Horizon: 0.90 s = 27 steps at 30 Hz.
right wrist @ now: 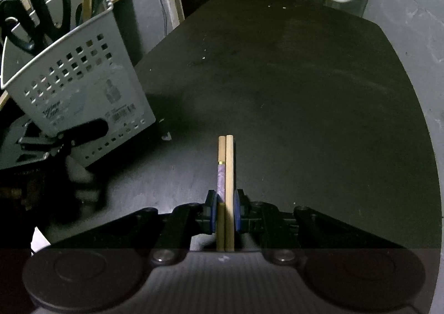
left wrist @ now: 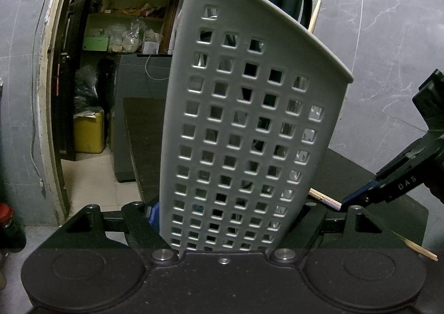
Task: Organize utensils
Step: 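Carry the wooden chopsticks with the right tool beside the basket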
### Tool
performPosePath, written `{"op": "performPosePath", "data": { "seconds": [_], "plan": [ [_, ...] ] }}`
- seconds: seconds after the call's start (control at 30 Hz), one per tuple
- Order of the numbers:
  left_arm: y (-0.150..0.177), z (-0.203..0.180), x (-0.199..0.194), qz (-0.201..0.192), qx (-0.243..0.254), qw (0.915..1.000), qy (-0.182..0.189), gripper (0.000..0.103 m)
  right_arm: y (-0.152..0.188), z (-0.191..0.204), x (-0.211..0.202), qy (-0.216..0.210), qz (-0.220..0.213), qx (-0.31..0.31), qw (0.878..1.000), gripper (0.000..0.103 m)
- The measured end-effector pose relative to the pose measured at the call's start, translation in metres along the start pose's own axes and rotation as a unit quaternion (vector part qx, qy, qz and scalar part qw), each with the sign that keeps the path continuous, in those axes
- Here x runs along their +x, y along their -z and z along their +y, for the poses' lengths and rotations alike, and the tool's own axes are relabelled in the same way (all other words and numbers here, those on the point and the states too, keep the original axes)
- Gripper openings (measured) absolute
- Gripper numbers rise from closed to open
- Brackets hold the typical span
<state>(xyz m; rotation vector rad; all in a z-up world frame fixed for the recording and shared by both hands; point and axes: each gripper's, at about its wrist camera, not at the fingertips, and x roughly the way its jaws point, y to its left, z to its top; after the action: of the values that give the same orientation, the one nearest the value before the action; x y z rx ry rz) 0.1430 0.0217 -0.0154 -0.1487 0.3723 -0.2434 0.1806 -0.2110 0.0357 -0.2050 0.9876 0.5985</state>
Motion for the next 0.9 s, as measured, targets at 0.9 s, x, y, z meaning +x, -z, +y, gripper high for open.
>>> {"op": "performPosePath", "data": {
  "seconds": [0.9],
  "plan": [
    [0.000, 0.000, 0.000, -0.001, -0.001, 1.0000, 0.001, 0.079, -0.029, 0.006, 0.010, 0.017, 0.018, -0.042, 0.999, 0.014]
  ]
}}
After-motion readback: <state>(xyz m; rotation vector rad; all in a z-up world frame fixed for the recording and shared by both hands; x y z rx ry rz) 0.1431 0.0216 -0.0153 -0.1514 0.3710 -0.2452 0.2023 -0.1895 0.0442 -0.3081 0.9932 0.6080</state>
